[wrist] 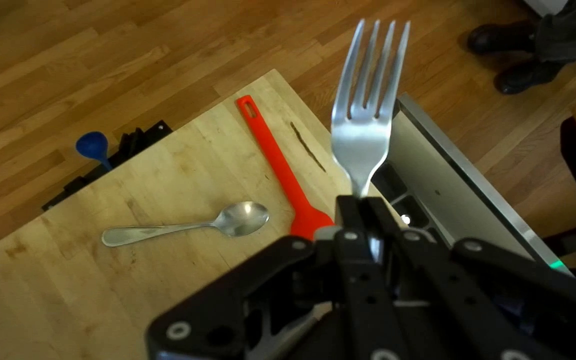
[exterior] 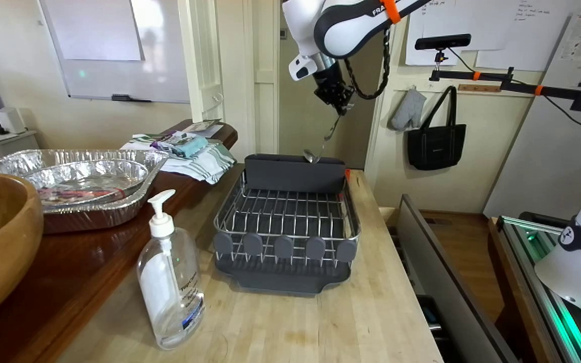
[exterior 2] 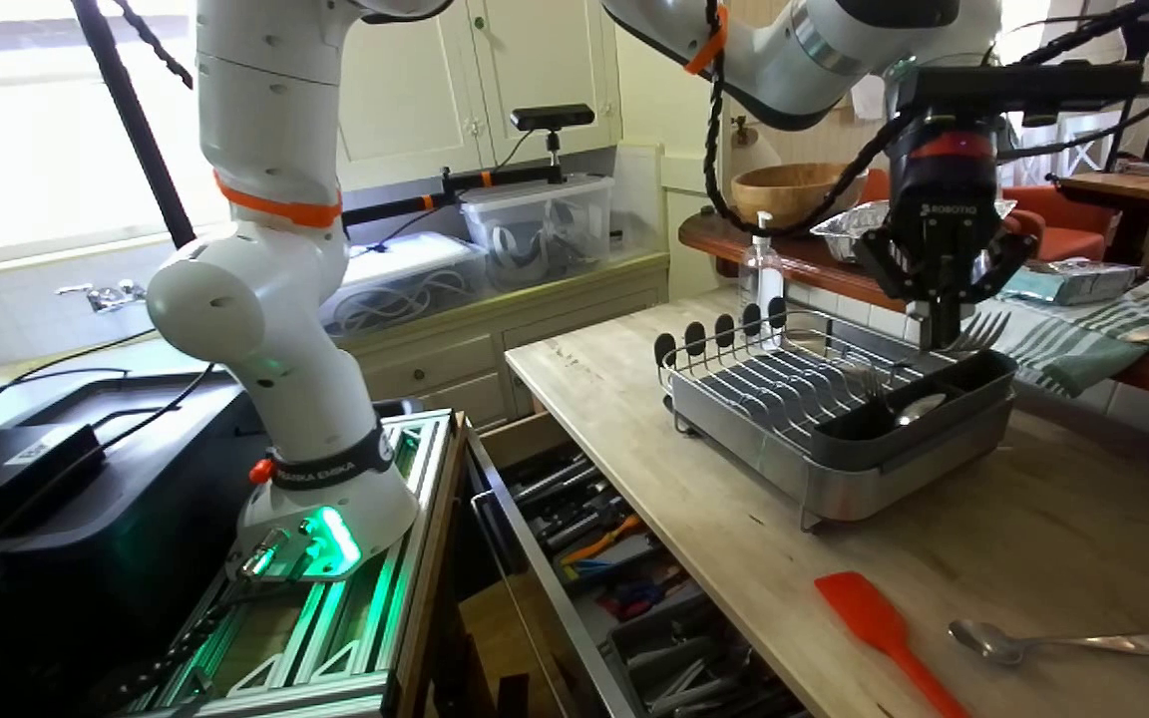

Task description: Put the silver fork on the dishrack.

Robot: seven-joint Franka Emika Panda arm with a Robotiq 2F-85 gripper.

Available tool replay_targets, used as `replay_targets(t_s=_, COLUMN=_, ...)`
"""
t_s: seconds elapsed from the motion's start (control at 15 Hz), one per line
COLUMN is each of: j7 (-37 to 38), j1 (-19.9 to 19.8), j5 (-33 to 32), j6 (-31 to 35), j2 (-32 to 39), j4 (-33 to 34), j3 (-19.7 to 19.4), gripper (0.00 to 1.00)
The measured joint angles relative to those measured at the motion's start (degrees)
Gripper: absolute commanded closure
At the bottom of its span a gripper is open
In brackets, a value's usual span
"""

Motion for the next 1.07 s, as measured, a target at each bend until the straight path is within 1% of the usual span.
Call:
replay_targets(t_s=0.6, j7=1.03, j1=2.76, j5=-6.96, j6=-7.95, j2=7.66, j4=9.19, j3=0.61, gripper=0.98)
replay_targets(t_s=1.07, j7=1.05, j1=4.18, j5=-8.54, j6=-8.7, j2=12.42, j4=13.82, j3=1.83, gripper=0.98)
